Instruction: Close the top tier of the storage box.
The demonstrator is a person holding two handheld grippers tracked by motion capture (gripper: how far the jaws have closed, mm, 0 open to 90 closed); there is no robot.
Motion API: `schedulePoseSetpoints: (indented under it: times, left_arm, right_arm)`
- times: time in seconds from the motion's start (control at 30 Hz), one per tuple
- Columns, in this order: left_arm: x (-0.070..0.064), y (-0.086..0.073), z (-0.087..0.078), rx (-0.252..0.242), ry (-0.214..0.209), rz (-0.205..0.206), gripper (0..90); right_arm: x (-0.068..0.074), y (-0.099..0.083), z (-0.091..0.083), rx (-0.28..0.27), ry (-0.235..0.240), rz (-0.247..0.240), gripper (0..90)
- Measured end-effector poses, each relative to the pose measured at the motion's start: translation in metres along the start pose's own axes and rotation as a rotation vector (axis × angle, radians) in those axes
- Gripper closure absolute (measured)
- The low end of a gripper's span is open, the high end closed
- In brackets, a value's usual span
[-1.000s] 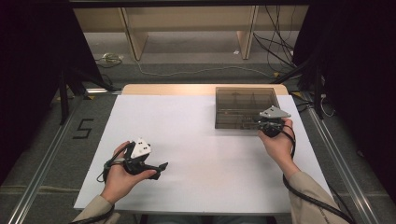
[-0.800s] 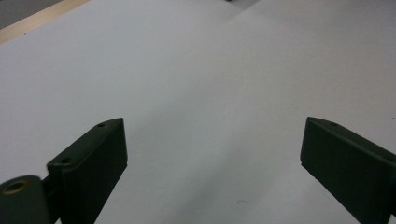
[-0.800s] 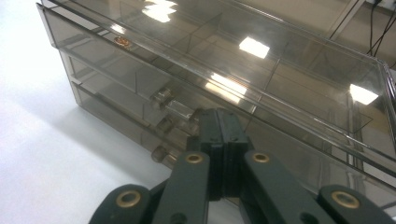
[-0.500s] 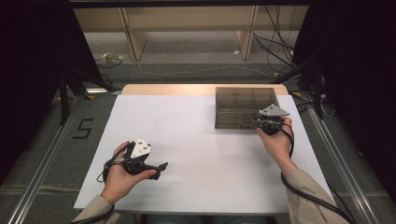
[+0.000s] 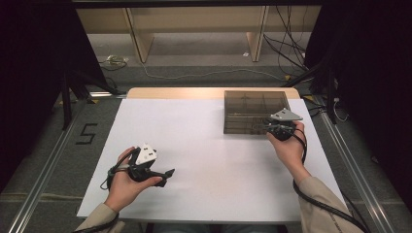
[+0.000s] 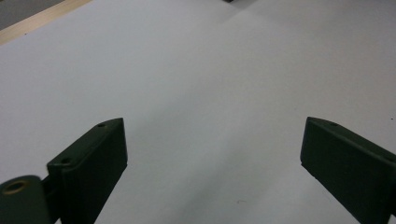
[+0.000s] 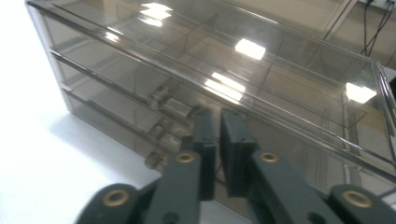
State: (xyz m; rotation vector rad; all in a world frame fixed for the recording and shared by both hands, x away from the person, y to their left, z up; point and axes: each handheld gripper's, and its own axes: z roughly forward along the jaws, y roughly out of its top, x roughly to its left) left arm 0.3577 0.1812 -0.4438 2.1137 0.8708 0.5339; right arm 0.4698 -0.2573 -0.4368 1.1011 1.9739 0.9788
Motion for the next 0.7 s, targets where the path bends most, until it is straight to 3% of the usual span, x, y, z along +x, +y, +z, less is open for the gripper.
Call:
schedulePoseSetpoints:
  times: [0.17,0.43,0.6,0.7]
  left_arm:
    - [0.001,-0.001,0.0,0.001,-0.001,-0.009,7.3]
    - [0.002,-0.001,-0.001,-0.002,0.0,-0.017,7.2]
    - [0.003,-0.001,0.0,-0.004,0.0,-0.027,7.1]
    - [0.004,-0.001,0.0,-0.003,0.003,-0.03,6.8]
  right_arm:
    - [0.001,-0.005,-0.014,-0.016,0.046,0.02,67.9]
    - [0.007,-0.021,-0.048,-0.08,0.228,0.114,43.3]
    - [0.015,-0.037,-0.077,-0.09,0.323,0.092,36.6]
    - [0.018,-0.042,-0.089,-0.093,0.348,0.078,35.0]
